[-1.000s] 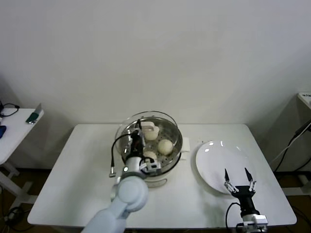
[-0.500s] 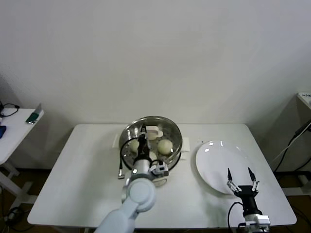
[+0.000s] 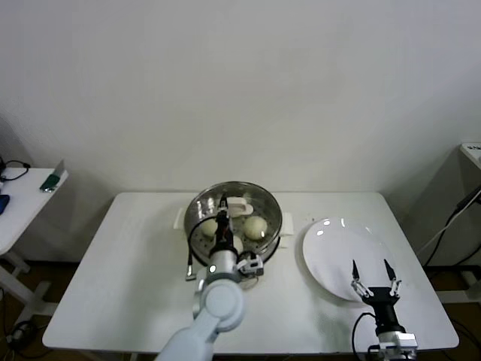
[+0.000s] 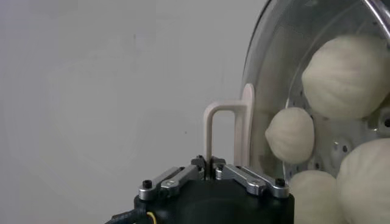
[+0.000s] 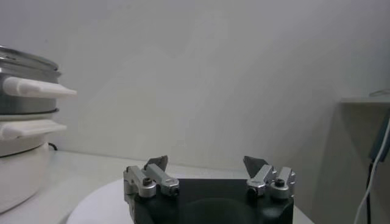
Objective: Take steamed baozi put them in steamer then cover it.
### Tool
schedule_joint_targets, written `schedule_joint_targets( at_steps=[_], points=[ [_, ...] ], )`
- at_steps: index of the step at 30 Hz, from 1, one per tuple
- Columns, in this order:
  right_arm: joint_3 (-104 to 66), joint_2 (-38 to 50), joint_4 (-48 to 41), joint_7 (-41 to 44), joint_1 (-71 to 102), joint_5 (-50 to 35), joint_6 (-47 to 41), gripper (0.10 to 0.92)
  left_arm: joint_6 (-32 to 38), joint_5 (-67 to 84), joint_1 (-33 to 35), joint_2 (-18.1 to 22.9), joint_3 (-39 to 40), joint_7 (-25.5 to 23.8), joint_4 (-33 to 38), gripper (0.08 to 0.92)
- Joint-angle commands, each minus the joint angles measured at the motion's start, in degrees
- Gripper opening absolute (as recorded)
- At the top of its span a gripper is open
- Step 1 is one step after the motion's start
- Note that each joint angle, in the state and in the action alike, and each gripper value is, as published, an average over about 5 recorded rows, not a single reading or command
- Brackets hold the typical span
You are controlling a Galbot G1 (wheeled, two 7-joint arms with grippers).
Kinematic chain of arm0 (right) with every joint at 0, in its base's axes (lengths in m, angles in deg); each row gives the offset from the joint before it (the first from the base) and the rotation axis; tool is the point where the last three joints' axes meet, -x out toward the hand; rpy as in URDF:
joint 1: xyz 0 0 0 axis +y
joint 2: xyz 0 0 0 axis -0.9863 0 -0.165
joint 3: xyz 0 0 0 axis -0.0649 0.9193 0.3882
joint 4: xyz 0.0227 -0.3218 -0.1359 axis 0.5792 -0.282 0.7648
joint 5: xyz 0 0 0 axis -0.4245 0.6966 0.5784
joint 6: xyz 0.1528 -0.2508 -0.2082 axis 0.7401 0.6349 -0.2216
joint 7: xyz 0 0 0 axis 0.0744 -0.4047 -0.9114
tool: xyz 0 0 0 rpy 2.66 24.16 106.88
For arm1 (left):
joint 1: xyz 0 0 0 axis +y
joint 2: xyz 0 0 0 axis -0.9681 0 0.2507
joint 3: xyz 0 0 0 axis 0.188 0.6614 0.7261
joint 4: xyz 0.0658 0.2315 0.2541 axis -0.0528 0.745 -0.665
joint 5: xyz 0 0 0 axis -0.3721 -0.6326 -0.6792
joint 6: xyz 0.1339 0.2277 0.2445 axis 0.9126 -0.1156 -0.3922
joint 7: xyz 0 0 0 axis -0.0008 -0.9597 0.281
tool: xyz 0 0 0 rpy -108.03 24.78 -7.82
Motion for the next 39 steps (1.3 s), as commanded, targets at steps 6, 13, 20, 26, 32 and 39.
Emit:
schedule_joint_targets(
  at_steps=[6, 13, 20, 26, 32, 39],
  points=[
    [-0.2, -0.3, 0.2, -0.2, 0.1, 0.8, 1.1, 0.823, -1.4, -1.6, 0.3, 0.9, -0.1, 0.0, -0.9, 0.142],
    [-0.3, -0.7, 0.0, -0.7, 0.0, 1.8, 1.4, 0.823, 0.2, -2.4, 1.2, 0.6, -0.2, 0.5, -1.2, 0.192],
    [-0.1, -0.6, 0.2, -0.5, 0.0, 1.8, -0.2, 0.823, 0.8, -0.3, 1.1, 0.2, 0.0, 1.2, 0.3, 0.388],
    [0.4, 0.1, 0.9, -1.1, 0.4, 0.2, -5.8, 0.823, 0.0, 4.9, 1.2, -1.1, 1.3, 1.0, 5.9, 0.561],
    [0.9, 0.3, 2.7, -2.2, 0.9, -1.6, -6.6, 0.823, 0.3, 9.6, 4.3, -5.7, 1.1, 0.0, 14.5, 0.734],
    [1.2, 0.1, 4.4, -2.1, 0.9, -2.1, -5.5, 0.823, 11.8, 32.9, 9.8, -8.7, -7.6, 9.9, 22.5, 0.821]
  ],
)
